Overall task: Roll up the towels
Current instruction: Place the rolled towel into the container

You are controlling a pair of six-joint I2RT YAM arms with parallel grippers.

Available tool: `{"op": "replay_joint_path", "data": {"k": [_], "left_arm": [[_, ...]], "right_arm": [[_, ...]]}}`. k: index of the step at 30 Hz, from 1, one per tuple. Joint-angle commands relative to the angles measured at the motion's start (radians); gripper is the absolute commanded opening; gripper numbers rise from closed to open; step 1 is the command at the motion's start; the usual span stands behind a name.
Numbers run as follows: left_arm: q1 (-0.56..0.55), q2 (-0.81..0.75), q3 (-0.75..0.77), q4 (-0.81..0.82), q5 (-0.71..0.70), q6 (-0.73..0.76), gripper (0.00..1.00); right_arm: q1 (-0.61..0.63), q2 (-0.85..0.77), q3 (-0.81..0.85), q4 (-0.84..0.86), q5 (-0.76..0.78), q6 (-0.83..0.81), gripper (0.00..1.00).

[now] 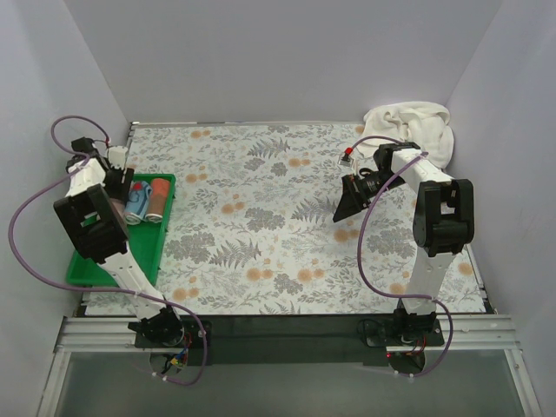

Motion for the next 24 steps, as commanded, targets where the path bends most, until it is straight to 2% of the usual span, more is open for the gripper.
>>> {"op": "replay_joint_path", "data": {"k": [1, 2, 3, 6, 8, 9, 11, 12, 16, 19, 24], "left_arm": [[-0.006, -0.072, 0.074, -0.024, 0.028, 0.027, 0.62], [-0.008, -0.079, 0.081, -0.027, 0.032, 0.028, 0.8], [-0.008, -0.102, 0.089, -0.039, 0.05, 0.034, 0.83], [-0.006, -0.157, 0.094, -0.069, 0.095, 0.04, 0.83], [-0.006, -0.196, 0.065, -0.089, 0.118, 0.045, 0.79], [-0.008, -0.216, 0.048, -0.113, 0.132, 0.053, 0.72], [-0.006, -0.277, -0.025, -0.138, 0.173, 0.08, 0.63], [-0.006, -0.302, -0.059, -0.159, 0.181, 0.086, 0.54], [-0.006, -0.385, -0.204, -0.205, 0.222, 0.12, 0.34], [-0.006, -0.392, -0.293, -0.227, 0.248, 0.131, 0.27], [-0.008, -0.333, -0.348, -0.185, 0.276, 0.094, 0.26]], "right_arm": [[0.0, -0.012, 0.037, -0.035, -0.03, -0.02, 0.99], [0.0, -0.012, 0.038, -0.035, -0.032, -0.02, 0.99], [0.0, -0.011, 0.039, -0.037, -0.034, -0.021, 0.99], [0.002, -0.012, 0.041, -0.042, -0.037, -0.024, 0.99], [0.002, -0.017, 0.042, -0.042, -0.034, -0.026, 0.99], [0.002, -0.02, 0.045, -0.043, -0.026, -0.024, 0.99], [0.002, -0.025, 0.051, -0.042, -0.017, -0.023, 0.99], [0.002, -0.028, 0.053, -0.042, -0.005, -0.017, 0.99], [0.002, -0.043, 0.044, -0.042, 0.02, -0.009, 0.99], [0.002, -0.058, 0.021, -0.04, 0.045, -0.014, 0.99], [0.0, -0.077, -0.012, -0.038, 0.069, -0.023, 0.99]]}}
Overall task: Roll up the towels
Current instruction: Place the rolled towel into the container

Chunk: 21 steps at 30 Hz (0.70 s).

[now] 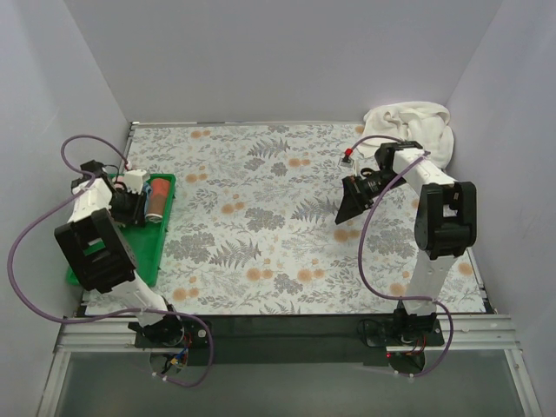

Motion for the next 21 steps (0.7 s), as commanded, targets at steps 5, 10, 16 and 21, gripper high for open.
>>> {"op": "replay_joint_path", "data": {"k": [5, 10, 16, 21], "left_arm": [[-0.002, 0.095, -0.005, 0.08, 0.097, -0.07, 0.31], [-0.002, 0.159, 0.056, 0.166, 0.127, -0.134, 0.4], [-0.003, 0.219, 0.173, 0.126, 0.136, -0.121, 0.51], [-0.003, 0.12, 0.203, -0.029, 0.178, -0.013, 0.6]], "right_arm": [[0.0, -0.059, -0.033, -0.01, 0.027, -0.022, 0.99], [-0.002, -0.059, -0.027, 0.004, 0.035, -0.01, 0.99], [0.0, -0.064, 0.035, 0.006, 0.085, 0.004, 0.99], [-0.061, -0.076, 0.206, 0.045, 0.239, 0.082, 0.99]]}}
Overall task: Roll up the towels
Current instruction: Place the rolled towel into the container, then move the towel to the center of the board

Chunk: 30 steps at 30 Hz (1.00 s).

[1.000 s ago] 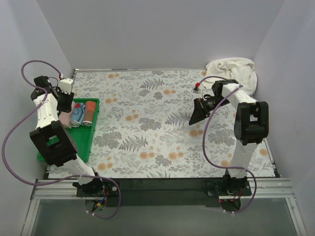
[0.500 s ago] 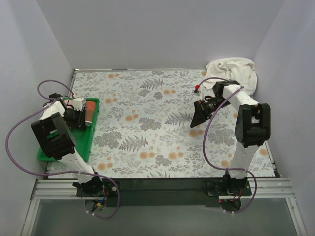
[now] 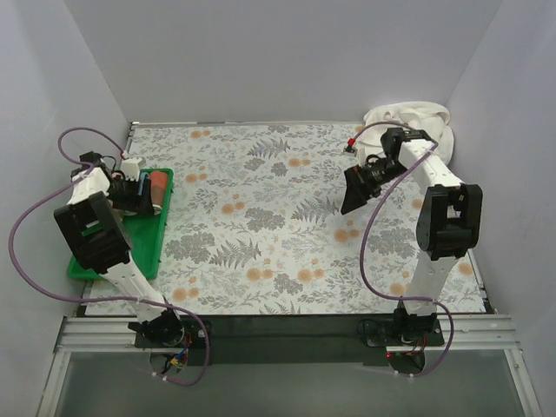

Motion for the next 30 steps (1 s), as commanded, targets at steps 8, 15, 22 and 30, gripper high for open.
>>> {"op": "replay_joint_path", "data": {"k": [8, 15, 22, 30], "left_arm": [[-0.013, -0.285, 0.1, -0.206, 0.089, 0.168, 0.7], [-0.083, -0.386, 0.091, -0.182, 0.2, 0.151, 0.74], [-0.111, -0.405, 0.051, -0.165, 0.226, 0.097, 0.75], [-0.114, -0.374, 0.014, -0.143, 0.243, 0.045, 0.75]], "right_arm": [[-0.187, 0.117, 0.557, 0.246, 0.491, 0.225, 0.99], [-0.189, 0.269, 0.68, 0.501, 0.747, 0.346, 0.99], [-0.18, 0.332, 0.565, 0.791, 0.752, 0.333, 0.89], [-0.076, 0.55, 0.625, 0.857, 0.925, 0.141, 0.86]]}}
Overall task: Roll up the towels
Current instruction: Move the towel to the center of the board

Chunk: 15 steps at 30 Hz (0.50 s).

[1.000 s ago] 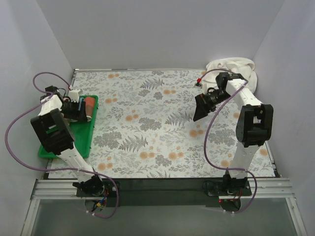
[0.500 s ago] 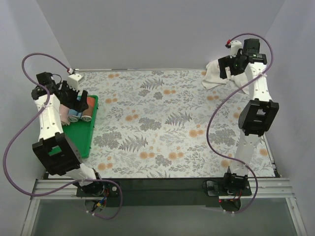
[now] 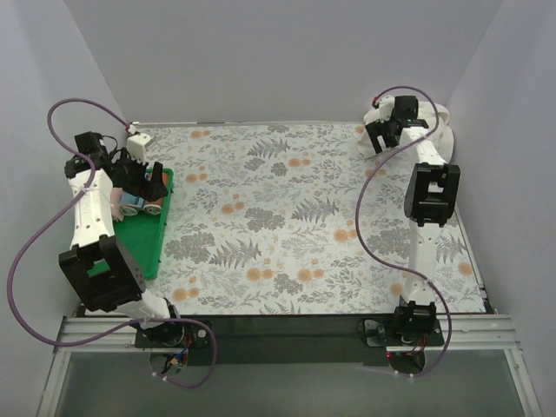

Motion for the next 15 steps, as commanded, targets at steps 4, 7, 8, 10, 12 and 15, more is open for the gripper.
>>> {"op": "replay_joint_path", "data": {"k": [4, 7, 8, 10, 12, 15], "left_arm": [[-0.003, 0.037, 0.003, 0.013, 0.036, -0.067, 0.74], [-0.002, 0.041, 0.011, 0.005, 0.039, -0.073, 0.75], [-0.003, 0.04, 0.011, 0.01, 0.036, -0.079, 0.75], [-0.002, 0.038, 0.006, 0.019, 0.03, -0.082, 0.75], [-0.002, 0.041, 0.011, 0.021, 0.028, -0.084, 0.75], [-0.003, 0.049, 0.034, 0.013, 0.027, -0.084, 0.75]], "right_arm": [[0.108, 0.107, 0.014, 0.235, 0.22, -0.185, 0.86], [0.132, 0.155, 0.045, 0.26, 0.246, -0.243, 0.81], [0.138, 0.176, 0.052, 0.26, 0.249, -0.257, 0.77], [0.152, 0.195, 0.056, 0.263, 0.255, -0.303, 0.65], [0.154, 0.218, 0.054, 0.263, 0.254, -0.323, 0.52], [0.157, 0.247, 0.04, 0.262, 0.277, -0.376, 0.3]]}}
